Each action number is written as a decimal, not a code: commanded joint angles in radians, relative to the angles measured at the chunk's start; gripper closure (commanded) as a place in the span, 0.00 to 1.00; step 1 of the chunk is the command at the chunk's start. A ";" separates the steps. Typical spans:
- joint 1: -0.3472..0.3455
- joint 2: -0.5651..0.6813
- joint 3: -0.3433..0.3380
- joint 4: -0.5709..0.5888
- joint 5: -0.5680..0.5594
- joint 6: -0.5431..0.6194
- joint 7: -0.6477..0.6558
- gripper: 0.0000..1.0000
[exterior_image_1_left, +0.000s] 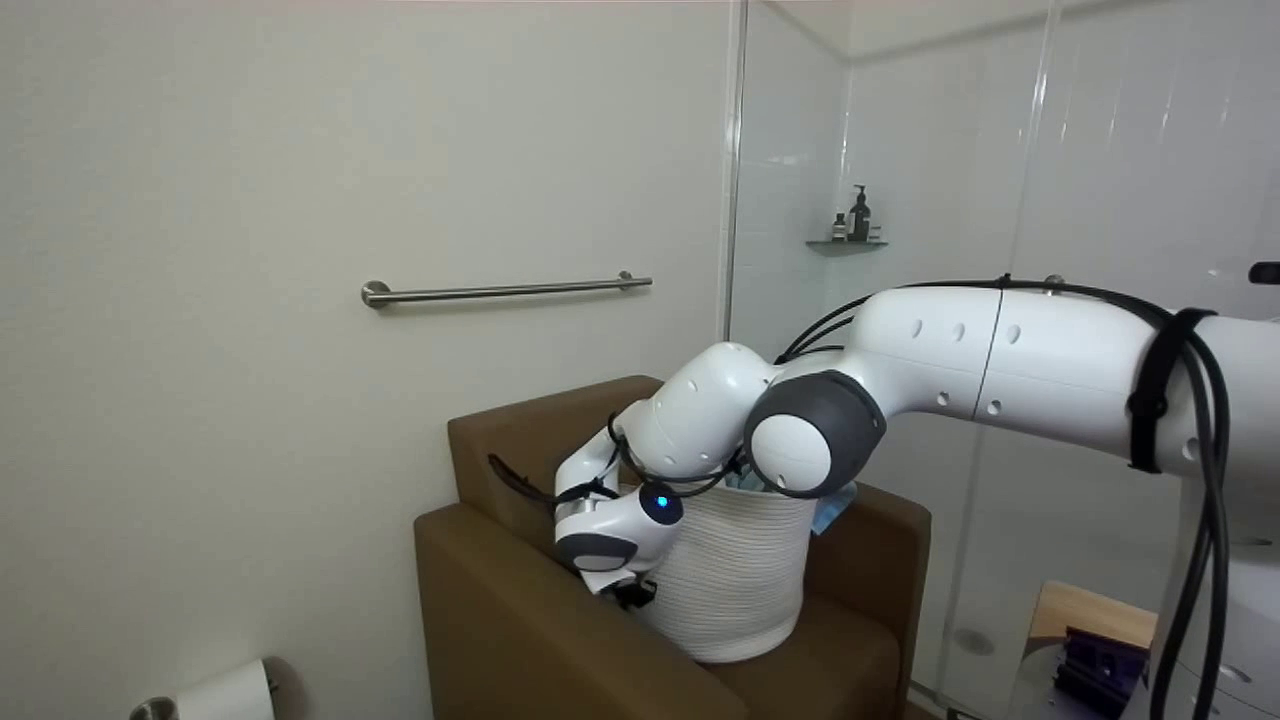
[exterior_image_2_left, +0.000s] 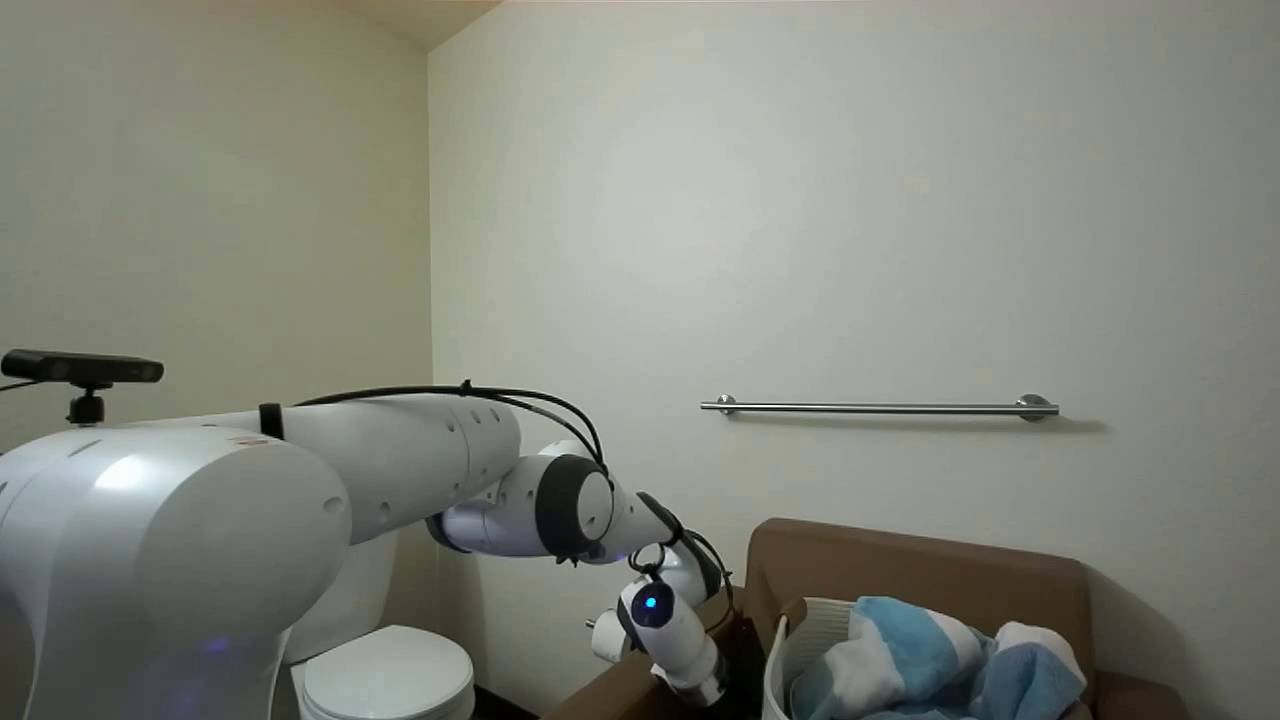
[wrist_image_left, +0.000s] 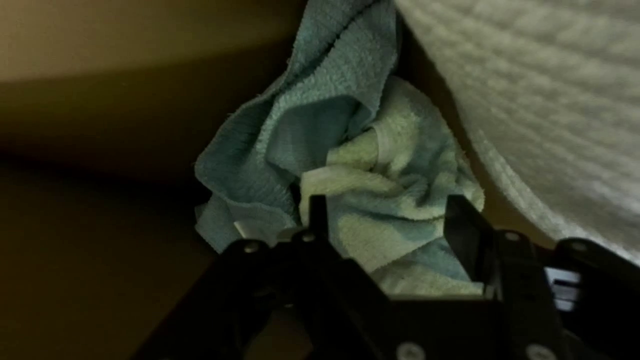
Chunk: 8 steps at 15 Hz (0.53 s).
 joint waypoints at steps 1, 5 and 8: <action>0.000 0.000 0.000 0.000 0.000 0.000 0.000 0.33; -0.047 -0.033 0.073 -0.025 0.001 -0.010 -0.026 0.03; -0.158 -0.044 0.225 0.014 0.001 -0.082 -0.050 0.00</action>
